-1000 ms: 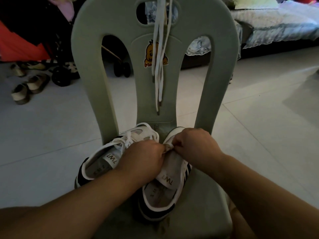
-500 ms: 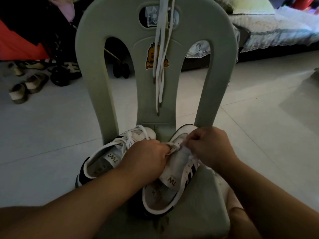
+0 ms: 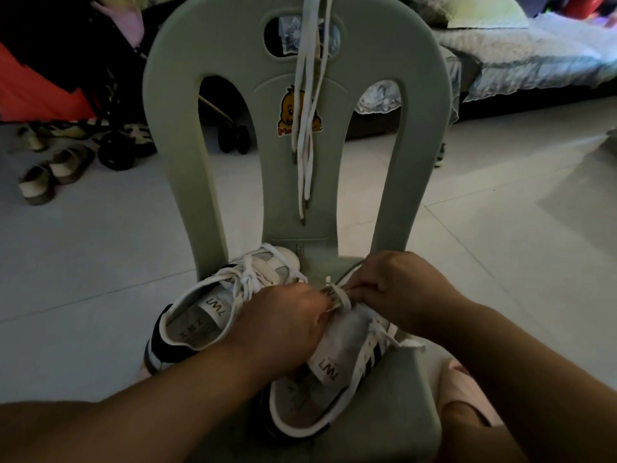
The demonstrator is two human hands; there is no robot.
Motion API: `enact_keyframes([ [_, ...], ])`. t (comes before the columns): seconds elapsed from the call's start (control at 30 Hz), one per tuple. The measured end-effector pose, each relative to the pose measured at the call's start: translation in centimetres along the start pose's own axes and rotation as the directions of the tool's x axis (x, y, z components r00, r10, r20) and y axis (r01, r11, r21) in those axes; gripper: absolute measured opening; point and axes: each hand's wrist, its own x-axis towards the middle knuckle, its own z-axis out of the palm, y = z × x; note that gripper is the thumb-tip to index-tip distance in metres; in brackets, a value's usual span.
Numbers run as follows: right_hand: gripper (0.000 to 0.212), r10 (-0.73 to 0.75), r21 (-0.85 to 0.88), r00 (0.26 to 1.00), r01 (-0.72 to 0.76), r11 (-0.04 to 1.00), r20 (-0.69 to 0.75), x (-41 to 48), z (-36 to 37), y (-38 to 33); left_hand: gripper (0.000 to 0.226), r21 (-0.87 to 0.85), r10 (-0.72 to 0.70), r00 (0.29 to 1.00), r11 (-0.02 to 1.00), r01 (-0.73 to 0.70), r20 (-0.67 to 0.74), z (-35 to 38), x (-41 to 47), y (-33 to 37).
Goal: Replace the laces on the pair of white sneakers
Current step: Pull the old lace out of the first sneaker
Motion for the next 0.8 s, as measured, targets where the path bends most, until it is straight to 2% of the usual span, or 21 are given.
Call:
enact_keyframes([
  [0.07, 0.020, 0.154, 0.061, 0.962, -0.144, 0.988, -0.225, 0.0, 0.6, 0.8, 0.034, -0.002, 0.010, 1.000, 1.000, -0.011, -0.014, -0.1, 0.0, 0.0],
  [0.1, 0.018, 0.282, 0.146, 0.902, -0.247, 0.958, -0.328, 0.2, 0.6, 1.3, 0.034, 0.007, 0.020, 0.999, 1.000, -0.020, -0.041, -0.1, 0.0, -0.2],
  [0.17, 0.015, 0.523, 0.373, 0.765, -0.391, 0.841, -0.377, 0.3, 0.6, 2.4, 0.032, 0.015, 0.027, 0.996, 1.000, -0.026, -0.085, -0.1, 0.1, -0.4],
  [0.2, 0.012, 0.565, 0.416, 0.752, -0.418, 0.808, -0.340, 0.3, 0.6, 2.8, 0.033, 0.009, 0.018, 0.995, 1.000, -0.018, -0.094, -0.1, 0.1, -0.5],
  [0.23, 0.008, 0.541, 0.397, 0.790, -0.416, 0.818, -0.289, 0.3, 0.5, 3.0, 0.033, 0.008, 0.010, 0.995, 1.000, -0.009, -0.102, -0.1, 0.1, -0.6],
  [0.27, 0.012, 0.471, 0.369, 0.852, -0.372, 0.851, -0.227, 0.3, 0.3, 2.7, 0.034, 0.013, 0.003, 0.995, 1.000, -0.002, -0.104, -0.1, 0.2, -0.7],
  [0.33, 0.033, 0.277, 0.324, 0.957, -0.234, 0.917, -0.092, 0.3, 0.1, 1.6, 0.034, 0.038, 0.000, 0.994, 0.999, 0.005, -0.113, 0.0, 0.3, -0.9],
  [0.4, 0.035, 0.078, 0.200, 0.996, -0.068, 0.978, -0.044, 0.4, 0.0, 0.7, 0.034, 0.052, 0.010, 0.992, 0.999, -0.003, -0.126, 0.1, 0.4, -0.8],
  [0.47, 0.029, -0.049, 0.045, 0.999, 0.050, 0.998, -0.018, 0.6, 0.2, 0.2, 0.033, 0.055, 0.025, 0.991, 0.998, -0.018, -0.131, 0.0, 0.5, -0.8],
  [0.73, 0.014, 0.040, 0.020, 0.999, -0.041, 0.999, 0.027, 1.1, 0.2, 0.5, 0.032, 0.060, 0.040, 0.992, 0.998, -0.033, -0.122, -0.2, 0.4, -0.8],
  [0.8, 0.017, 0.082, -0.048, 0.996, -0.084, 0.995, -0.029, 1.0, -0.2, 1.1, 0.033, 0.056, 0.051, 0.991, 0.997, -0.045, -0.120, -0.3, 0.4, -0.8],
])
